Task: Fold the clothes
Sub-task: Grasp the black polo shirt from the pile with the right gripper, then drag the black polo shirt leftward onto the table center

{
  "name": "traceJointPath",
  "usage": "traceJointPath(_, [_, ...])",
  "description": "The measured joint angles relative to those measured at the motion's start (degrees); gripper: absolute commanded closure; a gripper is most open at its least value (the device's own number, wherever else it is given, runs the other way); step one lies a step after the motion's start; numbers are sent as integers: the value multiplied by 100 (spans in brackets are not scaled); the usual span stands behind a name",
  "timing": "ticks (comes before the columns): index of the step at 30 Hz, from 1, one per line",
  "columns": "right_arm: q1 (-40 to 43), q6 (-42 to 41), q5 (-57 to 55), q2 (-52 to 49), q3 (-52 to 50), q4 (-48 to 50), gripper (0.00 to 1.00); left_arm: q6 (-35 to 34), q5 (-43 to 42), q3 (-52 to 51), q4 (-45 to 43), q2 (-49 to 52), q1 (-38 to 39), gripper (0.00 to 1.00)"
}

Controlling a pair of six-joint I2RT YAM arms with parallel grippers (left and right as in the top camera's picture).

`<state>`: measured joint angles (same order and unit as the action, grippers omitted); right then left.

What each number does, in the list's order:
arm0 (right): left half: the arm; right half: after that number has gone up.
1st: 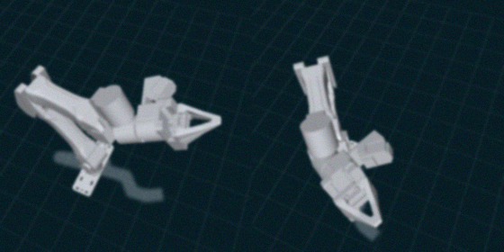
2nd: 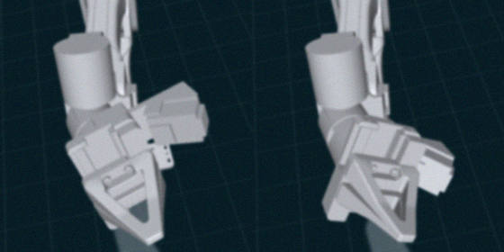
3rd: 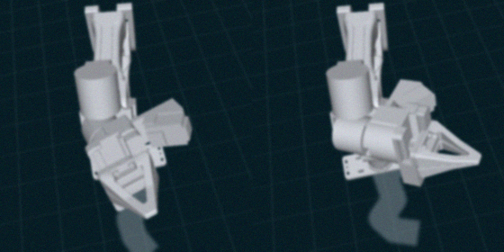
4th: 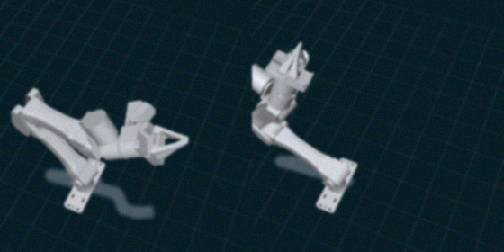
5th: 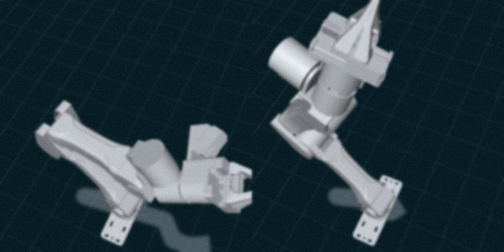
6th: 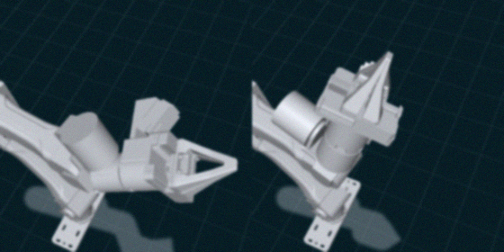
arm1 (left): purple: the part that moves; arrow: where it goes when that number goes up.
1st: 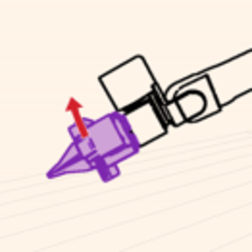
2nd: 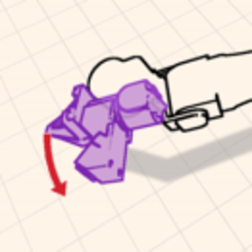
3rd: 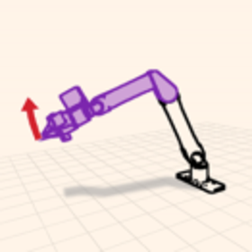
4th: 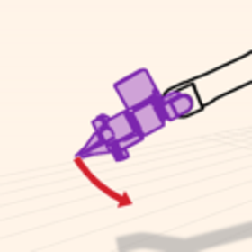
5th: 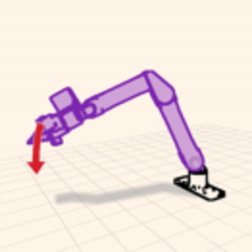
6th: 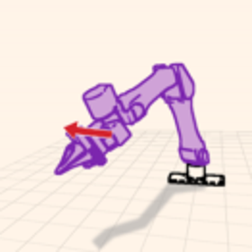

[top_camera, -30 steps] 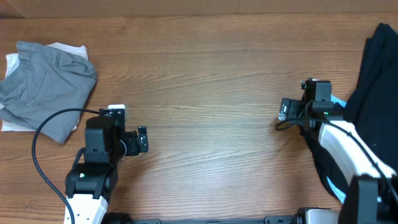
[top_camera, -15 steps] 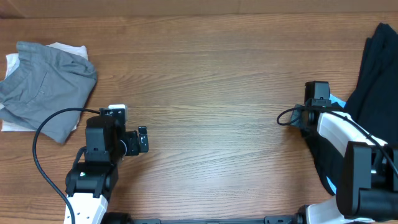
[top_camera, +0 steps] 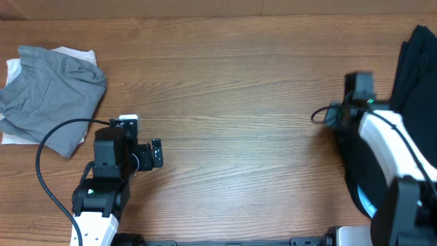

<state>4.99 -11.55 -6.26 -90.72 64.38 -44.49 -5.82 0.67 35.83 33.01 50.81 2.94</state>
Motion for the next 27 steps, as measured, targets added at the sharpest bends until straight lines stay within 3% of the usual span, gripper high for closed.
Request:
traceJointPath(6, [-122,297,1239,424,1482,-693,96,0,0,0,0,0,0,0])
traceJointPath(15, [-1534,520,2087,380,1657,-708,96,0,0,0,-2,0,0,0])
traceJointPath(21, [-2636,542,2282,79,1657,179,95,0,0,0,-2,0,0,0])
traceJointPath(27, [-3126,472,2361,-481,1655,1661,95,0,0,2,-4,0,0,0])
